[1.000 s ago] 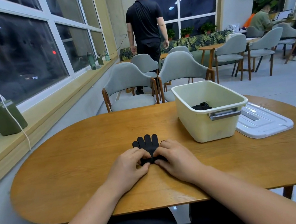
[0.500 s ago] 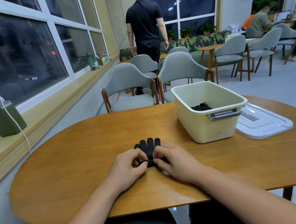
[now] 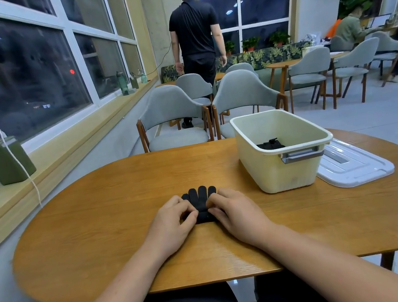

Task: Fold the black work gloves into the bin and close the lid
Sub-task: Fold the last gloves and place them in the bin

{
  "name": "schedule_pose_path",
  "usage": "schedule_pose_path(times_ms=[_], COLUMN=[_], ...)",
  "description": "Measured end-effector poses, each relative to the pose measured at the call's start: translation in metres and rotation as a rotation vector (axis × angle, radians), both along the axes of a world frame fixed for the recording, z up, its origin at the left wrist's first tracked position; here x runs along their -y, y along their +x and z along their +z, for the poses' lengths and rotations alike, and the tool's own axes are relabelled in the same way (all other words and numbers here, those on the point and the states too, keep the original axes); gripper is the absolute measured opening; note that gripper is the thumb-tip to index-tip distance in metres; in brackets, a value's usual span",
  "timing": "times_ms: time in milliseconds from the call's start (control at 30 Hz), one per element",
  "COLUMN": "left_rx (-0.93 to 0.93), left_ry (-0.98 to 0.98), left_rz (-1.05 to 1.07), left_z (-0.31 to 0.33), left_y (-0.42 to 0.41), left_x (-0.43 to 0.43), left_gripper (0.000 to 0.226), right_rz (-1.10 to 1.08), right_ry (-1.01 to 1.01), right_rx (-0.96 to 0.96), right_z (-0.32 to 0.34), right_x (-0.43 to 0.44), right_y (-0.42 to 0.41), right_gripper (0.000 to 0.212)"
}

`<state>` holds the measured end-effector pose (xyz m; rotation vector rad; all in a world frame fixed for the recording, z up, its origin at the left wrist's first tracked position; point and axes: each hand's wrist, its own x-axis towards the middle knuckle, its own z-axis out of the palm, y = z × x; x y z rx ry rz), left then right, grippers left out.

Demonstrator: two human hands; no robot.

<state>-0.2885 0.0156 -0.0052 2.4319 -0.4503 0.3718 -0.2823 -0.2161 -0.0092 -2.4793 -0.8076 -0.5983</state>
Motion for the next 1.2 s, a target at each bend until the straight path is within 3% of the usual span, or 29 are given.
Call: schedule_pose_path(times_ms=[167,367,533,800,1200], left_rx=[0.032,0.194,0.147,0.080,0.023], left_ry=[-0.002,0.069,0.093,0.078,0.046], left_rz=[0.016,-0.102,-0.113,-0.099,-0.129], left_z=[-0.001,0.002,0.003,0.006,0.007], left_y=[0.000,-0.003,-0.006,-0.010,-0.015], left_x=[0.001,0.001,-0.001,-0.002,-0.001], left_gripper=[0.012,0.018,0.022,0.025,0.013], right_rz=[-0.006,0.021,0.019,0.070,0.052], right_ry=[-0.111,-0.135,-0.138,-0.087,-0.020], right_rx=[0.116,0.103,0.020,-0.040,-0.089], right_z=[-0.003,0.000,0.001,0.008,0.009], right_x=[-0.005,-0.004,-0.003,-0.001,-0.002], right_y=[0.002,-0.002,-0.002,-0.007,-0.011], right_gripper=[0.011,0.016,0.024,0.017,0.015])
